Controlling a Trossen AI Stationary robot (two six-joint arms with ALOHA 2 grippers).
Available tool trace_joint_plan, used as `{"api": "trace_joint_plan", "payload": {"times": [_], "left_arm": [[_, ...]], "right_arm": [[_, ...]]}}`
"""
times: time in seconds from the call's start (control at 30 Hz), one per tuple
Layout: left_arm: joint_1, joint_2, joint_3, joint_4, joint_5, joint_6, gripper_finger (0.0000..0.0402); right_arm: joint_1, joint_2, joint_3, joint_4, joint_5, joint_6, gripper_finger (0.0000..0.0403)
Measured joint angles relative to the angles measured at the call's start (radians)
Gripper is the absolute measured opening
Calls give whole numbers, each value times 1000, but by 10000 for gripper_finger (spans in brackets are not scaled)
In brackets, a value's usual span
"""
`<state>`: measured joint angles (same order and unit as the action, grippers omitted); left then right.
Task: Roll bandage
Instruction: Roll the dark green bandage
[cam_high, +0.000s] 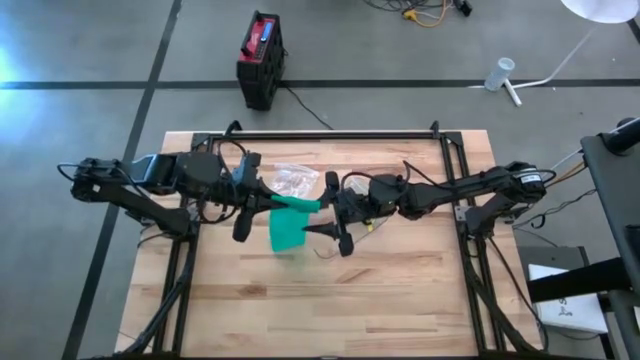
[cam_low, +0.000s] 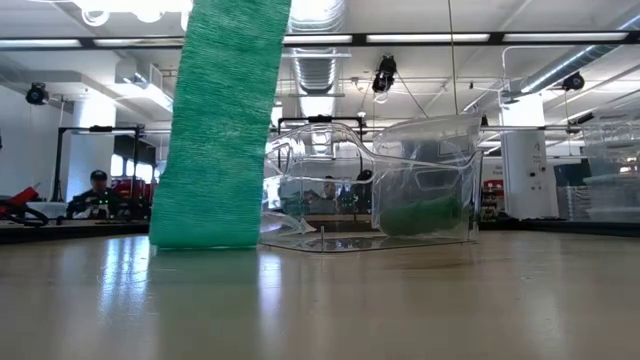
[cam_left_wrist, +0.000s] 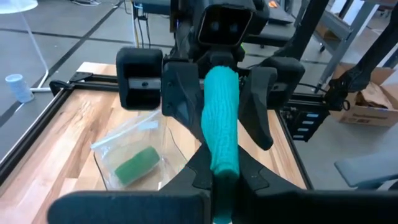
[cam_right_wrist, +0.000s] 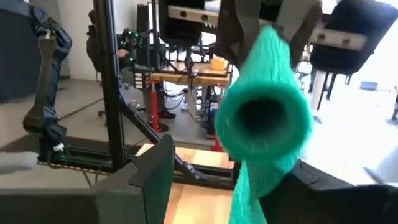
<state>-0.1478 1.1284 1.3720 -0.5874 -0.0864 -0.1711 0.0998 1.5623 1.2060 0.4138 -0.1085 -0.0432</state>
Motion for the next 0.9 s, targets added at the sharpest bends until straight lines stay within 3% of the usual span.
{"api": "trace_joint_plan", "payload": {"times": [0.23,0.47,0.6,0.9], "left_arm": [[0,-2,0,4,28,3,8],[-1,-31,0,14,12,26,8],[0,-56,-5,36,-40,31,8],[2,-60,-12,36,-56,39,9]], "right_arm": [[-1,0,0,-9,115,-87,143],[-1,0,0,-57,135,-115,14],[1,-9,0,-129,135,-80,11],[12,-80,0,-240,136,-13,14]]}}
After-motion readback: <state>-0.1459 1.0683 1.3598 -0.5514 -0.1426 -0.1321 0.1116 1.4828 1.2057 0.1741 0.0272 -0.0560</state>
